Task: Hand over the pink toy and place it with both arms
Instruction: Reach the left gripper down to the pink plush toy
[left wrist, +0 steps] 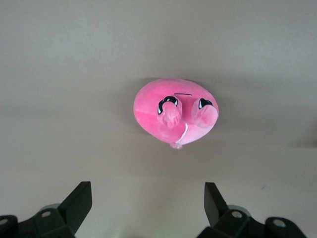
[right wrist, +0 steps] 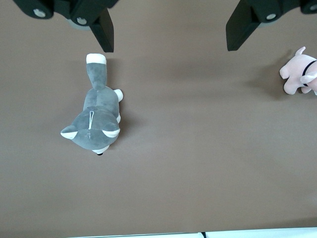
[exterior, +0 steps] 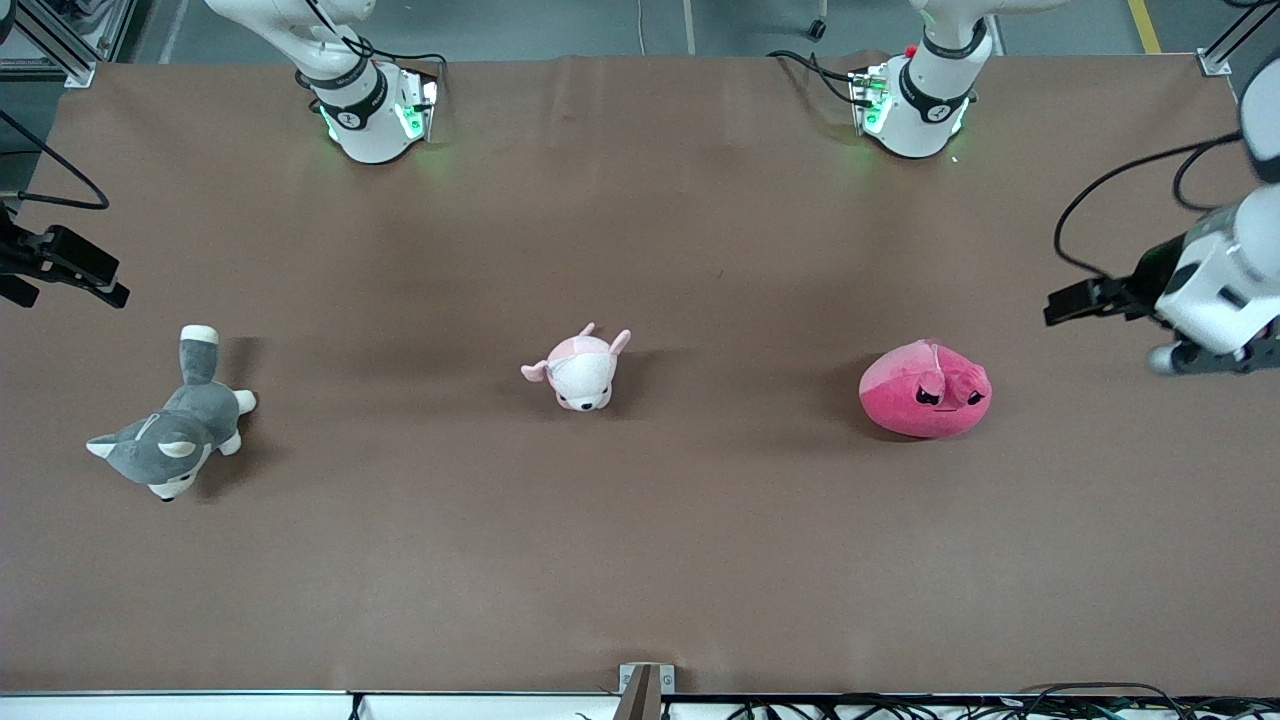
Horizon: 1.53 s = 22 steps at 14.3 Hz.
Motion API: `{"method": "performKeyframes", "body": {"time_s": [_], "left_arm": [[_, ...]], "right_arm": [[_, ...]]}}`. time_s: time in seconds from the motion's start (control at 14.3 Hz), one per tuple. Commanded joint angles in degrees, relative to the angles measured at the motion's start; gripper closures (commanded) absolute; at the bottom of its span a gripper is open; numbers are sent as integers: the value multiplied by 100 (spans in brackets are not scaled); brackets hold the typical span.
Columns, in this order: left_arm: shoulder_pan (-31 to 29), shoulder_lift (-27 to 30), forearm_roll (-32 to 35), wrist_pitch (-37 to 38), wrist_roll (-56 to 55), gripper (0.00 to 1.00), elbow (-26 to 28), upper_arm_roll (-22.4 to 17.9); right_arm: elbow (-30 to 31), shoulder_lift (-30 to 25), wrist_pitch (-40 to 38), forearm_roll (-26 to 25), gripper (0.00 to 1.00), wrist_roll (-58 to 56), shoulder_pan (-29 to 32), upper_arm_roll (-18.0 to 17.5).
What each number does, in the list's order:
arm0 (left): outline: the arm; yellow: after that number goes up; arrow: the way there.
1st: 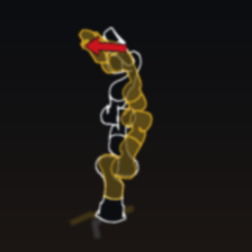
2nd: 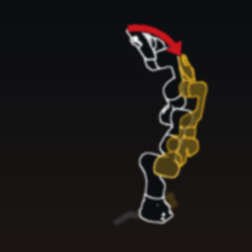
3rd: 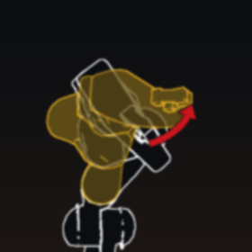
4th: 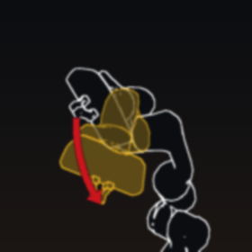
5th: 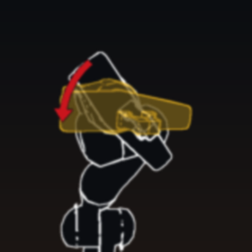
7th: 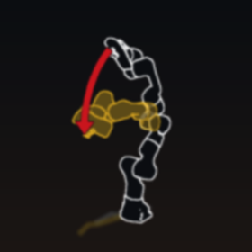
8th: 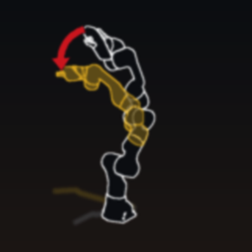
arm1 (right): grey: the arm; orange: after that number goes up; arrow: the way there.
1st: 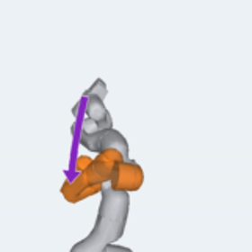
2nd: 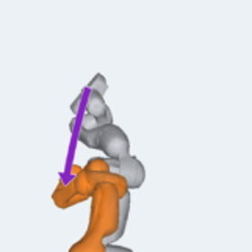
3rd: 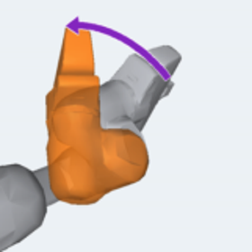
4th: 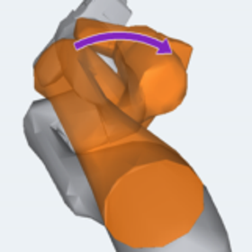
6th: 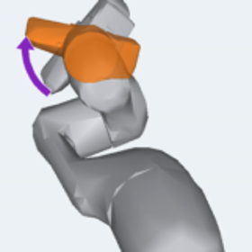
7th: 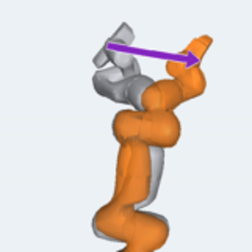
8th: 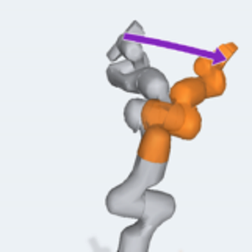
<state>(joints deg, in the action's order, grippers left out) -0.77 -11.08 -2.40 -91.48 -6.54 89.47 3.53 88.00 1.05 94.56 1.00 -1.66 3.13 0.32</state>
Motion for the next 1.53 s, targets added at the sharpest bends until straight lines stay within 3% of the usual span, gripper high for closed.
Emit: {"method": "performKeyframes", "body": {"time_s": [0.0,0.7,0.84,1.12,1.26,1.47], "left_arm": [[33,-447,-76,-221,-128,0,-71,-2],[270,-1081,-85,-1819,-488,0,878,16],[349,-1090,-85,-2197,-619,15,1141,7],[314,-1090,-85,-2296,-682,62,1257,7],[305,-1090,-85,-2287,-690,77,1274,7],[314,-1081,-85,-2208,-787,91,1301,7]], "right_arm": [[42,-78,-25,-56,0,-19,-32,12],[-10,-34,28,-56,0,-19,-41,12],[-11,-26,10,-57,0,-19,-5,12],[-11,-25,-34,-48,0,16,-14,12],[16,-17,-60,-48,0,43,-23,12],[-2,-25,-227,-48,0,52,-49,12]]}}
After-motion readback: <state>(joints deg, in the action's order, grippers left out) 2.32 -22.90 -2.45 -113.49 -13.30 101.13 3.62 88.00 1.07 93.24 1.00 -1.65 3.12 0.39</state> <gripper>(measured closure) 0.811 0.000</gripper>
